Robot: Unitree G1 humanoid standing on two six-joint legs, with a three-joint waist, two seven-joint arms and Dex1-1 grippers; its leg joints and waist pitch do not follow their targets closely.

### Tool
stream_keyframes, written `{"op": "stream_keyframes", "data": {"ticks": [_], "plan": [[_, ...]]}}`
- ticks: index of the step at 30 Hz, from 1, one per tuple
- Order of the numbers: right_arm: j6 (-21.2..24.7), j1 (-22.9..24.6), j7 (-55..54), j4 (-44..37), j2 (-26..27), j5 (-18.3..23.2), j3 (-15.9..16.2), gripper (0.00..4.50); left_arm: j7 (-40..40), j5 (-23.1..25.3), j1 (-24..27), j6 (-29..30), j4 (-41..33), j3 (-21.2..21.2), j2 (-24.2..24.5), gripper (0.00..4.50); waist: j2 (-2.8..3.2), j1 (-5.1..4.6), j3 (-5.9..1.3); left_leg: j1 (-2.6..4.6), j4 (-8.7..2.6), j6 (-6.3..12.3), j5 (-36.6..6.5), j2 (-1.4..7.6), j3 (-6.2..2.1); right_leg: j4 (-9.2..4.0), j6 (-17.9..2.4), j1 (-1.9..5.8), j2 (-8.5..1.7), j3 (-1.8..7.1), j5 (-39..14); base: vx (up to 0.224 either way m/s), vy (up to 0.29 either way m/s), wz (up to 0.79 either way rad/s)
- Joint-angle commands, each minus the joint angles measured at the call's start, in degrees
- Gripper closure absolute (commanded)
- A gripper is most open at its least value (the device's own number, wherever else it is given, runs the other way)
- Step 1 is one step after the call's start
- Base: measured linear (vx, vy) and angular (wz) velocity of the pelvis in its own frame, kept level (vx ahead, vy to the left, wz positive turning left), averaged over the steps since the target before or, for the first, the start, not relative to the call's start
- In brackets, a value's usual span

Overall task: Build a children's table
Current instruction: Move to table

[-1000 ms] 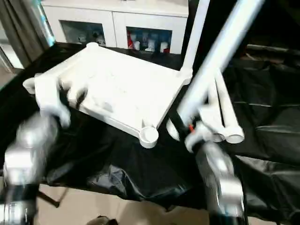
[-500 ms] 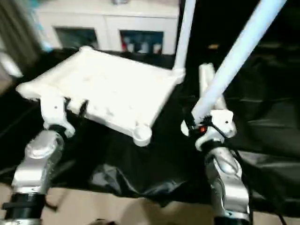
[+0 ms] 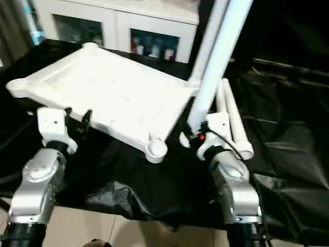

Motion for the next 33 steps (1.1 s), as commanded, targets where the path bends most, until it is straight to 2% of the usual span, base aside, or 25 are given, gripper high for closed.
{"op": "stream_keyframes", "data": {"ticks": [1, 2, 3, 4, 5, 6, 7, 8, 9, 10, 12, 14, 15, 16, 17, 18, 19, 20, 21, 22, 23, 25, 30, 32, 33], "plan": [[-0.1, 0.7, -0.2, -1.0, -0.3, 0.5, -0.7, 2.56, -1.0, -1.0, -0.9, -0.6, 0.3, -0.6, 0.0, 1.48, 1.54, -0.42, -2.90, 5.45, -3.75, -6.92, -29.0, 3.37, -0.85, -5.77, -4.6, -0.63, -2.00, 3.13, -22.1, 0.000, 0.000, 0.00], [0.1, 1.0, -0.2, -1.5, -0.1, 0.7, -0.9, 2.56, -1.3, -1.1, -1.0, -0.4, 0.4, -0.8, 0.0, 1.48, 1.02, -0.90, -2.11, 6.95, -3.43, -7.40, -36.0, 2.76, -0.90, -7.14, -2.5, -1.15, -0.96, 2.28, -32.8, -0.028, 0.012, -0.25], [0.3, 1.4, -0.3, -1.9, 0.1, 0.9, -1.0, 2.56, -1.6, -1.0, -1.0, -0.1, 0.4, -1.1, -0.2, 1.48, 1.22, -1.48, -1.68, 11.30, -1.87, -7.29, -40.4, 2.92, -0.33, -8.29, -1.4, -3.40, 1.38, 1.19, -38.0, -0.012, 0.005, -0.57], [0.7, 1.6, -0.5, -2.3, 0.3, 1.2, -1.2, 2.56, -2.0, -0.9, -1.1, 0.2, 0.4, -1.5, -0.1, 1.48, 4.32, -1.77, -1.00, 12.91, -2.93, -6.77, -45.6, 4.18, -1.43, -7.58, -1.7, -3.34, 2.01, -0.78, -36.0, -0.012, 0.005, -0.57], [0.5, 1.6, -0.6, -2.4, 0.3, 1.0, -1.1, 2.56, -2.1, -0.8, -1.1, 0.3, 0.4, -1.6, -0.1, 1.48, 3.04, -2.69, -0.65, 12.84, -4.22, -6.10, -49.0, 5.57, -1.72, -6.67, -1.5, -2.74, 2.21, -2.34, -34.6, 0.026, 0.018, -0.91], [0.4, 1.7, -0.6, -2.4, 0.3, 0.9, -1.0, 2.56, -2.2, -0.8, -1.1, 0.3, 0.4, -1.6, -0.2, 1.48, 4.95, -1.88, 0.14, 3.21, -11.23, -5.19, -54.6, 6.16, -3.83, 0.34, -1.1, 7.12, -0.24, -3.49, -27.5, -0.033, 0.038, -0.70], [0.4, 1.6, -0.7, -2.4, 0.2, 0.9, -1.0, 2.56, -2.2, -0.8, -1.2, 0.5, 0.4, -1.7, -0.2, 1.48, 5.23, -0.91, -1.23, 2.85, -11.67, -3.53, -56.6, 5.62, -2.54, 5.58, -2.1, 9.14, -0.92, -3.32, -16.4, -0.033, 0.038, -0.70], [0.5, 1.5, -0.8, -2.3, 0.1, 1.0, -1.0, 2.56, -2.1, -0.9, -1.3, 0.6, 0.4, -1.7, -0.2, 1.48, 3.35, -2.60, -1.00, 6.32, -9.39, -2.06, -52.7, 5.05, -3.04, 2.10, -1.4, 6.81, -2.56, 0.33, -22.0, -0.016, -0.024, -0.24], [0.6, 1.4, -0.6, -2.2, -0.1, 1.2, -0.9, 2.56, -1.9, -1.0, -1.3, 0.9, 0.3, -1.5, -0.2, 1.48, 1.63, -2.58, -1.51, 6.35, -5.63, -2.16, -46.0, 2.55, -2.58, -3.65, -0.8, 6.23, -3.86, 1.72, -33.8, 0.078, -0.097, -0.23], [0.8, 1.2, -0.2, -2.1, -0.3, 1.5, -0.8, 2.56, -1.5, -1.0, -1.3, 1.3, 0.3, -1.3, -0.1, 1.48, 0.08, -1.24, -2.21, 1.77, 2.35, 0.49, -23.3, -0.47, -1.61, -8.73, 1.1, 9.21, -8.70, 5.26, -54.0, 0.078, -0.097, -0.23], [1.0, 1.0, 0.3, -2.1, -0.4, 1.6, -0.5, 2.56, -1.4, -1.1, -1.1, 1.4, 0.2, -1.1, 0.1, 1.48, 0.47, 0.07, -3.07, -2.50, 5.00, 3.45, -7.8, -0.55, -4.25, -7.39, -3.4, 11.80, -9.53, 7.12, -44.6, 0.106, -0.079, -0.13], [1.8, 0.3, 2.2, -2.0, -1.7, 0.9, 1.2, 2.56, 0.4, -0.6, -0.3, 1.2, -0.3, -0.2, 0.2, 1.48, 1.94, -0.16, -3.88, -2.66, 1.01, 5.00, 4.8, -0.06, -4.44, -4.25, -9.1, 10.66, -4.64, 3.11, -17.4, 0.121, -0.072, 0.04], [1.8, 0.3, 2.5, -2.0, -1.9, 0.7, 1.4, 2.56, 0.5, -0.6, -0.2, 1.3, -0.4, -0.1, 0.2, 1.48, 4.60, -0.53, -4.55, 0.21, -1.12, 7.13, 16.8, 1.27, -5.04, -1.16, -9.5, 8.01, -1.86, 0.52, 1.7, 0.156, -0.021, -0.03], [1.8, 0.0, 3.8, -1.9, -2.6, -0.2, 2.8, 2.56, 1.3, 0.0, 0.2, 1.6, -0.9, 0.2, 0.2, 1.48, 3.37, -1.80, -4.65, 0.03, -0.50, 18.06, 32.0, 0.99, -10.38, 2.71, -6.4, 7.87, 0.27, -2.43, 18.2, 0.156, -0.021, -0.03], [1.8, -0.1, 4.8, -1.9, -3.2, -0.9, 4.0, 2.56, 1.9, 0.4, 0.6, 1.7, -1.3, 0.5, 0.3, 1.48, 4.91, -2.68, -6.19, 6.06, 1.45, 27.99, 48.2, 1.01, -15.24, 4.45, -5.6, 3.51, 0.99, -2.10, 20.8, 0.141, -0.023, 0.19], [1.8, -0.2, 5.3, -1.9, -3.3, -1.1, 4.7, 2.56, 2.2, 0.6, 1.0, 1.8, -1.6, 0.6, 0.3, 1.48, 5.34, -3.82, -6.29, 8.83, 1.27, 32.69, 58.2, 3.57, -19.17, 5.26, -3.9, 0.53, -0.12, -0.73, 10.9, 0.068, -0.062, 0.35], [1.7, -0.2, 5.8, -1.9, -3.5, -1.2, 5.3, 2.56, 2.5, 0.7, 1.4, 2.0, -1.9, 0.7, 0.3, 1.48, 5.28, -4.79, -5.60, 9.97, -0.19, 32.12, 74.4, 3.92, -24.21, 4.51, 1.5, -0.58, -2.33, 2.57, -0.3, 0.068, -0.062, 0.35], [2.3, -0.3, 5.5, -1.8, -2.4, 0.7, 4.4, 2.56, 2.7, 1.0, 2.2, 2.0, -2.7, 0.7, 0.5, 1.48, 4.17, -4.81, -5.18, 8.77, -0.69, 27.73, 73.1, 2.18, -24.59, 3.32, 3.4, -0.35, -2.68, 4.10, 0.1, -0.013, -0.028, 0.19], [3.0, -0.4, 5.4, -1.7, -1.7, 2.3, 3.6, 2.56, 2.6, 0.7, 2.7, 1.8, -3.3, 0.8, 0.5, 1.48, 1.76, -4.33, -4.59, 4.93, 1.17, 17.06, 52.2, -1.21, -18.82, -1.21, 3.4, 1.87, -4.81, 7.59, 10.1, -0.029, 0.013, 0.25], [2.2, -0.3, 5.4, -1.6, -1.8, 2.0, 3.7, 2.56, 2.6, 0.3, 3.5, 2.7, -4.2, 0.9, 0.4, 1.48, 1.14, -2.51, -4.25, 0.31, 0.31, 11.76, 28.8, -4.10, -13.33, -1.97, 1.4, 6.01, -4.56, 6.45, 15.9, -0.029, 0.013, 0.25], [1.7, -0.2, 5.6, -1.7, -2.0, 1.6, 4.0, 2.56, 2.8, 0.3, 3.8, 2.9, -4.5, 1.0, 0.4, 1.48, 1.14, -2.51, -4.25, 0.31, 0.31, 11.76, 28.8, -4.10, -13.33, -1.97, 1.4, 6.01, -4.56, 6.45, 15.9, -0.016, -0.017, 0.24], [1.5, 0.0, 5.7, -1.7, -2.1, 1.5, 4.3, 2.56, 2.3, -0.1, 4.0, 2.5, -4.5, 0.9, 0.6, 1.48, 2.08, -1.25, -3.48, 0.06, -2.38, 3.97, 0.0, -1.05, -8.32, -2.21, -5.5, 7.09, -4.51, 4.43, 13.1, 0.000, 0.000, 0.00], [1.3, 1.1, 5.4, -2.2, -2.1, 1.5, 4.5, 2.56, 2.4, 0.2, 3.2, 3.4, -4.5, 0.7, 0.7, 1.48, 2.31, 1.32, -3.10, -0.87, 1.00, 8.27, -7.5, 2.14, -5.89, -7.18, -12.1, 7.34, -11.20, 8.44, -15.7, -0.063, 0.073, -0.01], [1.0, 1.5, 5.0, -2.6, -1.9, 1.7, 4.1, 2.56, 2.6, 0.3, 2.9, 3.7, -4.3, 0.6, 0.6, 1.48, 4.08, 1.00, -3.09, 1.08, -3.31, 7.98, -8.4, 2.71, -5.07, -4.84, -12.8, 5.76, -4.97, 4.33, -15.8, -0.043, 0.173, -0.02], [1.1, 1.7, 4.8, -2.8, -1.8, 2.0, 3.8, 2.56, 2.6, 0.6, 2.7, 3.6, -4.2, 0.3, 0.5, 1.48, 5.29, -0.56, -3.60, 4.42, -4.79, 7.32, -11.1, 2.50, -5.45, -0.98, -11.5, 3.19, 0.36, 0.90, -11.3, -0.031, 0.196, 0.06]]}}
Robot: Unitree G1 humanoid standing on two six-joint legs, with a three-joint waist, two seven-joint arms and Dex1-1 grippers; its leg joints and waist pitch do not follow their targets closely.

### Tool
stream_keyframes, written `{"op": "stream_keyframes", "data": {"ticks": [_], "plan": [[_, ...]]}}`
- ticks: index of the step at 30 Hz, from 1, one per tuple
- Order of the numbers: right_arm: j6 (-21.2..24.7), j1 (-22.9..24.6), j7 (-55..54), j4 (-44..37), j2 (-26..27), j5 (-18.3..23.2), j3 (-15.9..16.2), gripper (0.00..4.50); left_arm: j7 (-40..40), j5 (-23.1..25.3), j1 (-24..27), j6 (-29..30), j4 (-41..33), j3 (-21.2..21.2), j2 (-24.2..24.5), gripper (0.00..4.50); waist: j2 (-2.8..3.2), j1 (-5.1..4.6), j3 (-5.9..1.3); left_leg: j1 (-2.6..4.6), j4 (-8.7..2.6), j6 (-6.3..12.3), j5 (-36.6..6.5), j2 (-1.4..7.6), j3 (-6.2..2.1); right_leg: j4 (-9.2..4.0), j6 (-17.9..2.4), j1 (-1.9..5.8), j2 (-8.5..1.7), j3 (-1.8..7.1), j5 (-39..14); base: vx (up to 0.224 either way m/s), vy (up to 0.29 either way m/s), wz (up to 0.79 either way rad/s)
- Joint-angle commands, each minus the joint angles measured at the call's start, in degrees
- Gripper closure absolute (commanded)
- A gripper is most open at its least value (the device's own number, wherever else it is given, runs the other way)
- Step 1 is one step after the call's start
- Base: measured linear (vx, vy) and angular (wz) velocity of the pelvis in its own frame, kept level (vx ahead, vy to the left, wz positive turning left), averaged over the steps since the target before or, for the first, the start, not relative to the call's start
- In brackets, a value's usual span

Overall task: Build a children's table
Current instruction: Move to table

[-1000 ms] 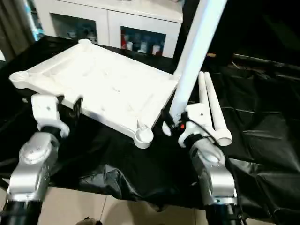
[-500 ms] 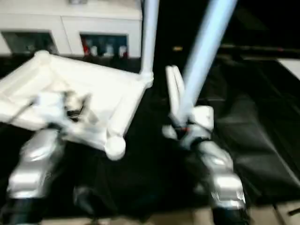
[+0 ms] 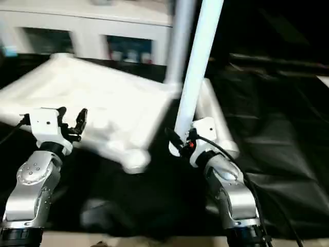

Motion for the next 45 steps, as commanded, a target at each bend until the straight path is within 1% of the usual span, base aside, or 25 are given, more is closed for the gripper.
{"op": "stream_keyframes", "data": {"ticks": [1, 6, 8, 11, 12, 13, 14, 16, 17, 20, 23, 24, 25, 26, 27, 29, 31, 33, 36, 37, 39, 42, 43, 44, 45], "plan": [[-0.7, 0.1, -0.9, -2.0, -0.3, 0.8, -1.1, 2.56, 0.5, 0.7, -1.1, 0.6, 0.0, -0.8, 0.0, 1.48, 2.05, -2.22, -3.47, 5.53, -6.97, 4.95, -9.9, 4.17, -2.62, 0.28, -9.5, -2.59, 1.72, -2.22, -2.1, -0.031, 0.196, 0.06], [-1.8, 0.6, -1.2, -2.0, -1.4, -1.3, -0.3, 2.56, 1.5, 4.2, -1.8, 1.0, 0.4, -3.1, 0.8, 1.48, 2.29, -2.52, -2.70, 4.06, -9.54, -17.37, -36.9, 5.00, -4.12, -1.44, -2.3, -2.33, 0.58, -0.99, -4.5, -0.063, 0.120, 0.08], [-1.7, 0.6, -1.3, -1.8, -1.3, -1.1, -0.6, 2.56, 1.5, 3.5, -1.9, 1.2, 0.5, -2.8, 0.3, 1.48, 2.58, -3.35, -2.53, 3.80, -11.54, -16.63, -41.4, 7.67, -6.60, 0.09, -2.0, -1.94, 1.19, -1.91, -4.8, -0.083, 0.010, -0.04], [-1.4, 0.2, -1.6, -1.2, -0.9, -0.3, -1.7, 2.56, 1.7, 2.0, -2.2, 1.2, 0.4, -1.9, -0.4, 1.48, 2.10, -3.68, -2.06, 1.38, -13.32, -9.59, -45.6, 7.84, -4.52, 1.56, -2.3, -0.73, 0.16, -2.23, -7.4, -0.089, -0.108, 0.00], [-1.4, 0.1, -1.6, -1.1, -1.1, -0.2, -1.7, 2.56, 1.5, 1.6, -2.3, 1.1, 0.6, -1.6, -0.4, 1.48, 0.48, -3.30, -1.94, 1.00, -10.11, -8.58, -44.4, 4.22, -1.88, -2.87, -2.5, -1.41, -1.44, -0.55, -17.3, -0.082, -0.186, -0.04], [-1.4, 0.1, -1.6, -1.1, -1.2, -0.2, -1.6, 2.56, 1.4, 1.3, -2.4, 1.1, 0.7, -1.4, -0.4, 1.48, -2.06, -2.64, -2.00, 4.02, 0.33, -5.91, -29.6, -0.23, 0.22, -10.21, 0.2, -6.17, -6.26, 0.45, -47.4, -0.082, -0.186, -0.04], [-1.4, 0.1, -1.6, -1.1, -1.2, -0.2, -1.6, 2.56, 1.4, 1.3, -2.4, 1.1, 0.7, -1.4, -0.4, 1.48, -2.95, -2.62, -1.88, 3.01, 3.60, -3.51, -17.9, -0.09, -0.40, -11.63, 1.9, -5.79, -9.44, 1.93, -56.6, -0.082, -0.166, -0.23], [-1.1, 0.0, -1.3, -0.9, -1.4, 0.1, -1.3, 2.56, 0.8, 0.8, -2.6, 1.2, 0.5, -1.1, -0.2, 1.48, -2.21, -1.70, -2.19, -1.52, -0.13, -3.40, -4.0, 1.39, -1.77, -8.49, 2.2, -1.62, -8.94, 1.52, -50.4, -0.040, -0.120, -0.47], [-0.5, -0.1, -0.9, -0.8, -1.7, -0.1, -0.7, 2.56, 0.3, 0.9, -2.7, 0.8, 0.4, -1.3, 0.2, 1.48, -0.30, -2.23, -2.69, -0.86, -5.94, -5.73, -14.7, 2.82, -2.20, -4.91, -2.6, -1.39, -3.03, -1.57, -26.2, 0.000, -0.069, -0.31], [-0.2, 0.2, -0.5, -1.0, -1.6, -0.2, -0.2, 2.56, -0.3, 0.6, -2.5, 0.9, 0.0, -1.5, 0.0, 1.48, 0.58, -3.04, -2.40, -3.31, -8.36, -3.57, -32.1, 0.62, -5.38, -4.75, -3.5, 1.62, -4.33, -5.90, -26.0, -0.010, -0.017, -0.06], [-0.7, 0.4, -0.9, -1.1, -1.1, 0.3, -0.6, 2.56, -0.2, 0.5, -2.4, 1.3, -0.2, -1.6, -0.1, 1.48, 0.65, -3.24, -1.64, -1.11, -5.83, -4.96, -37.2, -0.36, -5.58, -7.96, -5.2, 1.59, -6.52, -7.81, -42.1, -0.011, -0.032, 0.40], [-0.3, 0.5, -0.9, -1.1, -0.6, 1.2, -1.0, 2.56, -0.2, 0.5, -2.4, 1.4, -0.2, -1.7, -0.2, 1.48, 0.78, -4.39, -1.62, 4.90, -2.96, -6.13, -38.0, 1.38, -4.01, -9.78, -4.5, -2.48, -5.29, -7.02, -45.2, -0.065, -0.075, 0.42], [-0.1, 0.4, -0.9, -1.1, -0.7, 1.5, -1.1, 2.56, -0.2, 0.5, -2.4, 1.4, -0.2, -1.7, -0.1, 1.48, 1.58, -5.97, 0.36, 9.65, -0.21, -7.64, -43.8, 1.00, -3.73, -13.64, -2.6, -4.95, -2.38, -14.09, -45.3, -0.065, -0.075, 0.42], [-0.1, 0.4, -0.8, -1.1, -0.9, 1.4, -1.0, 2.56, -0.1, 0.5, -2.4, 1.4, -0.1, -1.7, -0.1, 1.48, 3.19, -5.81, 0.61, 6.90, -5.21, -7.82, -50.1, 3.14, -4.00, -9.63, -2.6, -1.38, -0.76, -15.17, -36.4, 0.040, -0.052, 0.11], [-0.3, 0.4, -0.5, -1.1, -1.1, 1.3, -0.8, 2.56, 0.0, 0.5, -2.4, 1.4, 0.0, -1.7, 0.0, 1.48, 2.85, -2.88, 0.24, -2.51, -12.47, -7.60, -55.3, 3.87, -3.03, 6.09, -3.4, 7.87, 1.55, -9.24, -13.5, 0.233, -0.014, 0.09], [-0.4, 0.4, -0.3, -1.1, -1.3, 1.2, -0.7, 2.56, 0.0, 0.4, -2.5, 1.4, 0.1, -1.7, 0.0, 1.48, -0.17, -3.61, -1.92, 7.64, -7.57, -3.02, -41.8, 4.61, -2.18, 0.05, -4.0, 1.06, -1.90, -2.62, -21.1, 0.219, -0.061, 0.06], [-0.7, 0.6, 0.6, -1.2, -2.1, 0.2, 0.5, 2.56, 0.1, 0.5, -2.4, 1.5, 0.1, -1.6, 0.1, 1.48, -1.48, 0.59, -1.27, -0.29, 1.02, 1.64, -8.1, 2.85, -0.28, -9.49, -8.1, 6.26, -9.79, 1.40, -45.0, 0.134, -0.110, -0.07], [0.0, 0.9, 1.9, -1.5, -2.5, -0.4, 2.1, 2.56, 0.2, 0.6, -2.3, 1.8, -0.2, -1.6, 0.2, 1.48, -1.29, 2.16, -1.74, -3.27, -0.32, 6.22, 0.0, 1.74, -0.18, -9.00, -7.1, 8.54, -7.85, -3.61, -29.4, 0.131, -0.012, 0.09], [-0.5, 0.8, 1.9, -1.3, -2.5, -1.0, 3.0, 2.56, 0.2, 0.6, -2.0, 1.9, -0.5, -1.3, 0.1, 1.48, 2.92, -0.21, -3.11, 0.78, -3.90, 14.17, 0.7, 0.22, -3.57, -6.21, -4.2, 8.57, -0.51, -9.24, -10.4, 0.178, 0.010, 0.38], [-0.6, 0.9, 1.7, -1.3, -2.1, -0.7, 2.8, 2.56, 0.3, 0.6, -1.9, 2.0, -0.5, -1.2, 0.1, 1.48, 3.66, -3.28, -4.27, 7.76, -4.83, 26.20, 5.2, 1.80, -10.53, 0.30, -3.1, 3.57, 3.71, -9.37, -7.8, 0.226, 0.010, 0.51], [0.2, 0.9, 1.6, -1.3, -1.1, 1.2, 2.0, 2.56, 0.4, 0.6, -1.8, 2.1, -0.6, -1.0, 0.3, 1.48, 3.59, -5.58, -5.63, 13.56, -3.17, 34.63, 19.7, 8.13, -15.03, 5.83, -1.2, -4.92, 1.42, -3.73, -12.2, 0.197, -0.052, 0.47], [-0.8, 1.2, 2.5, -1.6, -2.0, 0.5, 3.1, 2.56, 0.5, 0.6, -1.8, 2.3, -0.7, -0.8, 0.4, 1.48, 0.10, -3.90, -3.24, 6.11, -6.58, 26.50, 12.5, 6.21, -9.72, 5.51, 2.0, -4.33, -1.00, 1.26, 1.9, 0.026, -0.092, 0.14], [-0.8, 1.3, 2.4, -1.6, -2.0, 0.4, 3.0, 2.56, 0.6, 0.6, -1.7, 2.3, -0.8, -0.8, 0.5, 1.48, -2.60, -2.40, -1.44, 2.05, -4.57, 17.78, -6.0, 0.07, -4.36, -4.06, 0.7, -1.69, -3.18, 5.03, -1.4, -0.031, -0.094, -0.01], [-0.7, 1.4, 2.4, -1.5, -2.0, 0.4, 3.0, 2.56, 0.7, 0.7, -1.7, 2.4, -0.8, -0.8, 0.5, 1.48, -3.82, -0.84, -1.88, 1.51, 1.31, 13.72, -10.7, -4.10, -2.02, -6.83, 1.9, 0.75, -5.10, 7.90, -13.0, 0.061, -0.089, 0.15], [-0.8, 1.4, 2.4, -1.5, -2.0, 0.4, 2.9, 2.56, 0.7, 0.6, -1.7, 2.4, -0.8, -0.8, 0.5, 1.48, -3.37, 0.00, -3.05, -0.49, 4.09, 8.02, -8.8, -2.77, -3.11, -6.15, -2.3, 5.00, -7.93, 10.04, -18.4, 0.069, -0.091, 0.07]]}}
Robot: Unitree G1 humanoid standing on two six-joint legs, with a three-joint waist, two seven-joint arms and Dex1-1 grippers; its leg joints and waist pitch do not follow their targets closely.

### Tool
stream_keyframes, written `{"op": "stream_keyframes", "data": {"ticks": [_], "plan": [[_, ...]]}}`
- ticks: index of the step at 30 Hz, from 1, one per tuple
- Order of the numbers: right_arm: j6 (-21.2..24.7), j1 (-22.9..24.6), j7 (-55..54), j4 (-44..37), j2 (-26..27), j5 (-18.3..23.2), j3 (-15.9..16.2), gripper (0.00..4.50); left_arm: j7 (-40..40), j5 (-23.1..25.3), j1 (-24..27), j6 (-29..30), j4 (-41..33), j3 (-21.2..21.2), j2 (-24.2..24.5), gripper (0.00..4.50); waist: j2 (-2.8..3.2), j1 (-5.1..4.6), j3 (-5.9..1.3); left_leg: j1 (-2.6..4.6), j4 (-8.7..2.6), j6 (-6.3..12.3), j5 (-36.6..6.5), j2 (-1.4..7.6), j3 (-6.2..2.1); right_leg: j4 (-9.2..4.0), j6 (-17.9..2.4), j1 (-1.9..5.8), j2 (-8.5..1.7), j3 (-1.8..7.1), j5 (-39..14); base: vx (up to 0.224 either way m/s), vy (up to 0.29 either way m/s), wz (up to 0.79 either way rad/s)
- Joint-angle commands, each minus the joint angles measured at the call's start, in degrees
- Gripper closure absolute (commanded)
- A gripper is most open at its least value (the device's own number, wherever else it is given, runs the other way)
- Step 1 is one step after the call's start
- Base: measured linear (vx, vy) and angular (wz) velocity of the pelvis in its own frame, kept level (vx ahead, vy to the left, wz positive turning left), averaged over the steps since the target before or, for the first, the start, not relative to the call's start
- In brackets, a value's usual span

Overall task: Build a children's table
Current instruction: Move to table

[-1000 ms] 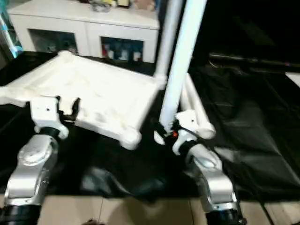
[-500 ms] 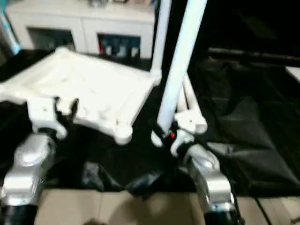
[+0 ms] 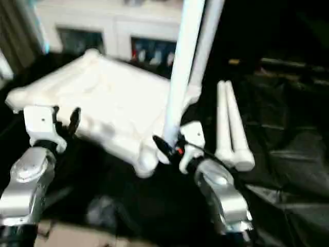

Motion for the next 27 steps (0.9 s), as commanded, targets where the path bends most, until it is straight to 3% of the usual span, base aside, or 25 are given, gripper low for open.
{"op": "stream_keyframes", "data": {"ticks": [1, 2, 3, 4, 5, 6, 7, 8, 9, 10, 11, 13, 14, 16, 18, 20, 21, 22, 25, 27], "plan": [[-0.3, -1.0, 0.2, -1.6, 0.6, 0.0, -0.3, 2.56, 0.0, -0.3, 0.0, 0.7, -0.4, 0.8, 1.0, 1.48, -1.48, 2.13, -3.17, -4.71, 1.16, 0.57, 2.7, 0.35, -0.02, -9.21, -0.9, 7.99, -7.80, 6.95, -8.4, 0.069, -0.091, 0.07], [-0.3, -0.9, 0.2, -1.6, 0.5, 0.1, -0.4, 2.56, -0.4, -0.4, 0.1, 1.1, -0.5, 0.7, 1.2, 1.48, -1.22, 1.95, -2.87, -4.70, -0.06, -0.60, 5.5, 0.75, 0.02, -8.65, -2.0, 7.58, -7.35, 6.00, -1.0, 0.092, -0.068, -0.06], [-0.6, -0.7, 0.1, -2.0, 0.6, 0.6, -0.7, 2.56, -1.4, -0.8, 0.4, 1.1, -0.8, 0.4, 1.4, 1.48, 0.17, 1.65, -3.23, -3.78, -3.74, -2.21, 11.8, 2.17, 0.18, -6.95, -4.6, 6.50, -5.48, 3.45, 14.6, 0.087, -0.014, 0.00], [-0.7, -0.7, 0.1, -2.0, 0.6, 0.7, -0.8, 2.56, -1.5, -0.8, 0.4, 1.0, -0.8, 0.4, 1.4, 1.48, 1.21, 1.70, -3.54, -3.36, -4.84, -2.77, 13.9, 3.25, 0.19, -5.97, -5.8, 6.17, -4.72, 2.40, 20.5, 0.087, -0.014, 0.00], [-0.5, -0.6, 0.1, -2.3, 0.7, 1.0, -1.1, 2.56, -2.5, -1.3, 0.7, 0.6, -1.0, 0.1, 1.5, 1.48, 1.76, 0.67, -3.28, -3.27, -6.31, -1.65, 17.0, 4.81, -0.32, -4.75, -5.8, 5.00, -3.22, 0.48, 27.3, 0.089, 0.055, -0.04], [-0.4, -0.4, -0.1, -2.7, 0.8, 1.3, -1.7, 2.56, -4.6, -2.6, 1.0, 0.7, -1.5, -0.4, 1.6, 1.48, 3.34, 1.07, -4.60, -0.07, -5.12, -1.90, 18.8, 7.26, -1.09, -3.76, -7.5, 3.02, -3.32, 0.21, 29.4, 0.096, 0.077, 0.04], [-0.3, -0.4, -0.1, -3.0, 0.9, 1.5, -2.0, 2.56, -5.8, -3.4, 1.2, 1.0, -1.7, -0.7, 1.7, 1.48, 2.84, 0.49, -4.97, -0.10, -4.71, -0.36, 26.0, 7.93, -1.46, -2.96, -9.5, 2.98, -3.73, 0.30, 33.4, 0.096, 0.077, 0.04], [-0.3, -0.2, -0.2, -3.5, 0.8, 2.0, -2.7, 2.56, -8.7, -4.3, 1.3, 0.4, -1.6, -1.7, 2.4, 1.48, 3.18, 0.84, -4.89, -0.04, -4.47, -0.10, 27.5, 7.73, -1.26, -3.19, -10.2, 2.67, -3.83, 0.17, 33.2, 0.057, 0.074, 0.11], [-0.3, -0.1, -0.2, -3.9, 0.6, 2.5, -3.0, 2.56, -10.6, -4.9, 1.3, 0.0, -1.5, -2.4, 2.9, 1.48, 2.98, 1.01, -4.61, 0.01, -4.48, 0.04, 26.2, 7.53, -0.83, -3.72, -10.7, 2.27, -4.01, 0.24, 31.5, 0.003, 0.070, 0.06], [-0.5, 0.0, -0.2, -4.3, 0.0, 3.3, -4.0, 2.56, -16.0, -7.4, 0.9, 0.0, -1.1, -3.6, 4.1, 1.21, 2.85, 1.23, -3.92, -0.71, -5.79, -1.25, 14.3, 7.13, 0.16, -4.89, -12.5, 2.97, -4.86, 0.48, 23.6, 0.003, 0.070, 0.06], [-0.5, -0.2, -0.1, -4.3, -0.4, 3.6, -4.5, 2.56, -19.9, -9.3, 0.5, 0.9, -1.0, -4.4, 5.0, 1.21, 2.68, 1.39, -3.58, -0.67, -6.63, -2.72, 6.5, 7.17, 0.64, -5.58, -12.9, 3.14, -5.15, 0.64, 18.3, 0.000, 0.000, 0.00], [-0.5, -0.5, 0.6, -4.2, -1.4, 4.0, -5.3, 2.56, -27.1, -10.9, -0.5, 0.9, -0.6, -6.9, 7.7, 1.10, 2.57, 1.33, -3.15, -0.42, -7.30, -4.32, 0.1, 7.34, 1.08, -6.11, -13.0, 2.94, -5.10, 0.69, 13.2, -0.052, 0.028, 0.05], [-0.5, -0.6, 0.9, -4.1, -1.9, 4.0, -5.5, 2.56, -29.9, -10.7, -0.9, 0.1, -0.4, -8.2, 9.1, 0.87, 2.55, 1.32, -2.83, -0.02, -7.85, -5.52, -5.4, 7.41, 1.66, -6.62, -12.7, 2.59, -5.03, 0.74, 7.3, -0.058, 0.021, 0.06], [-0.2, -1.2, 3.5, -4.0, -3.8, 4.2, -5.9, 2.56, -38.1, -9.2, -3.9, -3.1, 2.5, -11.8, 13.0, 0.76, 1.86, 1.12, -2.49, 0.09, -8.45, -6.32, -10.5, 7.25, 2.53, -7.55, -11.3, 2.45, -5.32, 1.03, -2.2, -0.059, 0.017, 0.04], [-0.2, -1.4, 4.3, -4.0, -4.5, 4.3, -6.0, 2.56, -40.7, -8.6, -5.2, -4.5, 3.9, -12.8, 14.0, 0.71, 1.97, 1.08, -2.38, 0.09, -8.60, -6.70, -11.3, 7.33, 2.83, -8.04, -10.3, 2.21, -5.63, 1.13, -6.6, -0.056, 0.005, 0.02], [0.4, -2.1, 7.6, -3.8, -6.6, 5.3, -5.9, 2.56, -50.6, -8.2, -9.2, -7.5, 8.3, -15.7, 16.8, 0.60, 1.47, 0.86, -2.37, -0.47, -8.79, -6.52, -9.9, 7.37, 2.90, -8.18, -9.6, 2.41, -5.76, 0.99, -7.6, -0.026, 0.001, 0.00], [0.4, -2.2, 8.1, -3.7, -6.9, 5.4, -5.8, 2.56, -51.9, -8.2, -9.7, -7.6, 8.9, -16.2, 17.2, 0.77, 1.81, 1.05, -2.63, -0.16, -8.74, -6.68, -9.5, 7.43, 3.02, -8.00, -9.3, 2.13, -5.76, 0.98, -7.5, 0.000, 0.000, 0.00], [0.5, -2.3, 9.2, -3.7, -7.8, 5.6, -5.6, 2.56, -54.7, -8.0, -11.1, -8.3, 10.2, -17.3, 18.0, 1.05, 1.74, 0.86, -2.57, -0.36, -8.85, -6.86, -9.3, 7.42, 3.10, -7.85, -9.5, 2.12, -5.65, 0.88, -6.3, 0.000, 0.000, 0.00], [0.5, -2.6, 12.8, -3.2, -10.7, 6.1, -5.0, 2.56, -62.6, -3.9, -16.8, -13.4, 16.8, -22.9, 20.4, 1.10, 1.81, 1.05, -2.86, -0.15, -8.58, -6.42, -8.2, 7.44, 3.47, -7.62, -9.9, 1.92, -5.77, 0.99, -3.6, 0.000, 0.000, 0.00], [0.5, -2.8, 13.9, -2.9, -11.5, 5.9, -4.8, 2.56, -65.2, -1.5, -19.1, -15.9, 20.1, -25.6, 21.4, 1.42, 1.90, 1.14, -2.92, -0.30, -8.55, -6.00, -7.2, 7.45, 3.49, -7.61, -10.3, 2.06, -5.89, 0.97, -2.0, 0.000, 0.000, 0.00]]}}
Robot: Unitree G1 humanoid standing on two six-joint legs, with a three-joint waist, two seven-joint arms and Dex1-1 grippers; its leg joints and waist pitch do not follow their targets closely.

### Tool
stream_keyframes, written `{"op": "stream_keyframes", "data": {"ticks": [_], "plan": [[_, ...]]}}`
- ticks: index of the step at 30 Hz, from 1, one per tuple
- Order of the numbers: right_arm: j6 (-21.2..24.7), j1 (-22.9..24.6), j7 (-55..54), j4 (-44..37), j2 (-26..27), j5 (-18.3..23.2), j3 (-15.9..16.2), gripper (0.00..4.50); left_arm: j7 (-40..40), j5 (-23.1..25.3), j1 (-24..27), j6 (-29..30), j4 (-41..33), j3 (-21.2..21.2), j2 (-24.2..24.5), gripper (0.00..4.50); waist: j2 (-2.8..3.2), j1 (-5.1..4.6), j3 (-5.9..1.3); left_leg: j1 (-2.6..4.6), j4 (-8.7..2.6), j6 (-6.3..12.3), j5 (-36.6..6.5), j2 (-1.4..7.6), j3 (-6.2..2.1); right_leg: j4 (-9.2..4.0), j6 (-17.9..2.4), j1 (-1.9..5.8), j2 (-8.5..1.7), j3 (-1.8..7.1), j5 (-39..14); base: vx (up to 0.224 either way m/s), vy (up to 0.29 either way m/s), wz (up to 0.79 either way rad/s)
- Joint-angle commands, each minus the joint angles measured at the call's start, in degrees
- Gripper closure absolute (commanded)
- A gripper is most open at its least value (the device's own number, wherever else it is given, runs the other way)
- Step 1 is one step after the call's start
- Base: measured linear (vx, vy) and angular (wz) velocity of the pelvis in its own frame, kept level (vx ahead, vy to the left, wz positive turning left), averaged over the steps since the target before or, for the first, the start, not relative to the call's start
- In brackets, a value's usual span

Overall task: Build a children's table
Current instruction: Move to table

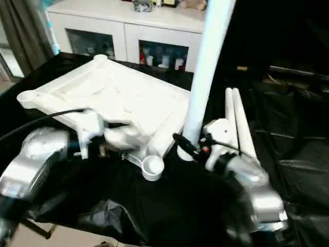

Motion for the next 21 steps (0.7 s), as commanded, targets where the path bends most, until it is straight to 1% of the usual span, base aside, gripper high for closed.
{"op": "stream_keyframes", "data": {"ticks": [1, 2, 3, 4, 5, 6, 7, 8, 9, 10, 11, 12, 13, 14, 15, 16, 17, 18, 20, 21], "plan": [[0.4, -0.9, 1.5, -0.1, -0.9, 0.5, 0.1, 2.56, -3.4, 3.3, -2.1, -3.5, 3.8, -2.9, 0.6, 1.42, 0.42, 0.21, -3.00, 1.20, -5.06, -0.20, -9.0, 4.43, -1.82, -4.38, -11.6, 1.17, -5.69, 2.99, 0.5, 0.000, 0.000, 0.00], [0.2, -1.0, 1.8, 0.1, -1.2, 0.3, 0.1, 2.56, -4.1, 4.7, -3.5, -4.9, 6.2, -3.8, 0.4, 1.49, 0.39, 0.16, -3.01, 1.16, -5.01, 0.20, -8.2, 4.36, -1.78, -4.39, -12.0, 1.15, -5.60, 2.91, 1.8, 0.000, 0.000, 0.00], [0.0, -1.1, 2.0, 0.3, -1.5, 0.1, 0.2, 2.56, -4.6, 5.9, -4.8, -6.0, 8.3, -4.7, 0.2, 1.49, 0.40, 0.22, -3.30, 1.24, -4.76, 0.74, -6.8, 4.39, -1.71, -4.07, -12.6, 1.26, -5.61, 2.84, 4.6, 0.000, 0.000, 0.00], [-0.2, -1.3, 2.2, 0.5, -1.7, 0.0, 0.2, 2.56, -5.2, 6.8, -5.9, -7.0, 10.3, -5.3, 0.1, 1.57, 0.27, 0.26, -3.37, 1.16, -4.54, 1.62, -5.4, 4.28, -1.63, -3.98, -13.2, 1.29, -5.56, 2.79, 7.3, 0.000, 0.000, 0.00], [-0.4, -1.3, 2.3, 0.8, -1.9, -0.2, 0.3, 2.56, -5.5, 7.9, -7.2, -8.1, 12.7, -6.1, -0.2, 1.73, 0.27, 0.29, -3.50, 1.08, -4.42, 2.29, -4.4, 4.31, -1.62, -3.71, -13.9, 1.36, -5.57, 2.71, 9.4, 0.000, 0.000, 0.00], [-0.4, -1.3, 2.3, 0.8, -1.9, -0.2, 0.3, 2.56, -5.5, 7.9, -7.2, -8.1, 12.7, -6.1, -0.2, 1.88, 0.27, 0.29, -3.50, 1.08, -4.42, 2.29, -4.4, 4.31, -1.62, -3.71, -13.9, 1.36, -5.57, 2.71, 9.4, 0.000, 0.000, 0.00], [-0.5, -1.5, 2.7, 1.0, -2.3, -0.2, 0.5, 2.56, -5.5, 10.2, -9.8, -11.1, 17.7, -7.5, -0.5, 1.93, 0.36, 0.38, -3.41, 0.96, -4.36, 3.12, -4.5, 4.38, -1.63, -3.68, -14.8, 1.33, -5.74, 2.62, 10.1, 0.000, 0.000, 0.00], [-0.6, -1.5, 2.9, 1.1, -2.4, -0.3, 0.7, 2.56, -5.4, 11.4, -11.2, -12.9, 20.2, -8.2, -0.6, 1.93, 0.23, 0.31, -3.38, 0.99, -4.35, 3.29, -5.0, 4.32, -1.56, -3.87, -14.8, 1.32, -5.66, 2.64, 9.4, 0.000, 0.000, 0.00], [-0.6, -1.5, 3.0, 1.1, -2.5, -0.3, 0.7, 2.56, -5.4, 11.9, -11.8, -13.7, 21.3, -8.6, -0.7, 1.92, 0.26, 0.42, -3.49, 1.04, -4.28, 3.32, -5.0, 4.42, -1.58, -3.77, -14.9, 1.38, -5.78, 2.67, 9.3, 0.000, 0.000, 0.00], [-0.6, -1.4, 3.2, 1.0, -2.6, -0.5, 0.8, 2.56, -5.0, 13.3, -13.6, -15.9, 24.7, -9.3, -1.1, 2.04, 0.28, 0.46, -3.46, 0.95, -4.32, 3.37, -5.3, 4.51, -1.62, -3.76, -15.1, 1.44, -5.84, 2.68, 9.1, 0.000, 0.000, 0.00], [-0.5, -1.3, 3.4, 0.9, -2.7, -0.7, 0.8, 2.56, -5.1, 13.9, -14.5, -16.9, 26.4, -9.7, -1.4, 2.22, 0.31, 0.48, -3.40, 0.98, -4.30, 3.43, -5.4, 4.47, -1.61, -3.87, -15.1, 1.36, -5.82, 2.67, 8.8, 0.000, 0.000, 0.00], [-0.5, -1.2, 3.6, 0.7, -2.8, -0.8, 0.9, 2.56, -5.0, 14.6, -15.5, -17.7, 28.1, -10.1, -1.6, 2.34, 0.28, 0.56, -3.45, 0.99, -4.34, 3.29, -5.6, 4.63, -1.69, -3.74, -15.3, 1.48, -5.98, 2.65, 8.9, 0.000, 0.000, 0.00], [-0.5, -1.0, 3.7, 0.6, -2.9, -0.8, 1.0, 2.56, -4.8, 15.6, -16.6, -19.1, 30.3, -10.7, -2.0, 2.36, 0.22, 0.58, -3.36, 0.96, -4.36, 3.23, -6.0, 4.59, -1.64, -3.85, -15.5, 1.46, -5.97, 2.64, 8.4, 0.000, 0.000, 0.00], [-0.5, -1.0, 3.8, 0.5, -3.0, -0.8, 1.0, 2.56, -4.8, 15.9, -16.9, -19.5, 31.0, -10.9, -2.1, 2.33, 0.22, 0.62, -3.40, 1.07, -4.39, 3.10, -6.2, 4.71, -1.66, -3.83, -15.6, 1.45, -6.03, 2.66, 8.2, 0.000, 0.000, 0.00], [-0.5, -0.7, 4.0, 0.4, -3.2, -0.8, 1.2, 2.56, -4.6, 17.2, -18.6, -21.5, 34.4, -11.6, -2.6, 2.51, 0.24, 0.59, -3.28, 0.99, -4.45, 3.10, -6.3, 4.74, -1.65, -3.87, -15.9, 1.39, -6.06, 2.66, 8.1, 0.000, 0.000, 0.00], [-0.5, -0.7, 4.0, 0.3, -3.2, -0.8, 1.3, 2.56, -4.6, 17.8, -19.5, -22.7, 36.3, -11.9, -2.9, 2.51, 0.57, 0.80, -3.43, 1.23, -4.33, 2.88, -6.6, 4.77, -1.62, -3.83, -16.0, 1.38, -6.14, 2.72, 8.1, 0.000, 0.000, 0.00], [-0.5, -0.5, 4.1, 0.2, -3.3, -0.8, 1.3, 2.56, -4.8, 18.3, -20.3, -23.4, 37.6, -12.2, -3.1, 2.69, 0.42, 0.72, -3.36, 1.14, -4.39, 2.95, -6.6, 4.75, -1.61, -3.89, -16.1, 1.39, -6.06, 2.71, 8.2, 0.000, 0.000, 0.00], [-0.5, -0.4, 4.1, 0.1, -3.4, -0.8, 1.3, 2.56, -4.9, 18.8, -21.2, -24.3, 39.4, -12.5, -3.4, 2.79, 0.24, 0.87, -3.41, 1.10, -4.34, 3.02, -6.5, 4.75, -1.60, -3.87, -16.2, 1.48, -6.11, 2.74, 8.6, 0.000, 0.000, 0.00], [-0.6, -0.4, 4.1, 0.1, -3.4, -0.8, 1.3, 2.56, -4.9, 19.2, -21.8, -25.1, 40.5, -12.6, -3.6, 2.76, 0.24, 1.06, -3.45, 1.03, -4.33, 3.23, -5.9, 4.84, -1.65, -3.68, -16.4, 1.54, -6.24, 2.70, 9.7, 0.000, 0.000, 0.00], [-0.5, -0.2, 4.2, 0.0, -3.3, -0.8, 1.3, 2.56, -5.3, 19.6, -23.0, -26.1, 42.4, -12.7, -4.0, 2.95, 0.20, 1.18, -3.42, 1.11, -4.29, 3.42, -6.0, 4.80, -1.56, -3.74, -16.6, 1.43, -6.18, 2.69, 9.8, 0.000, 0.000, 0.00]]}}
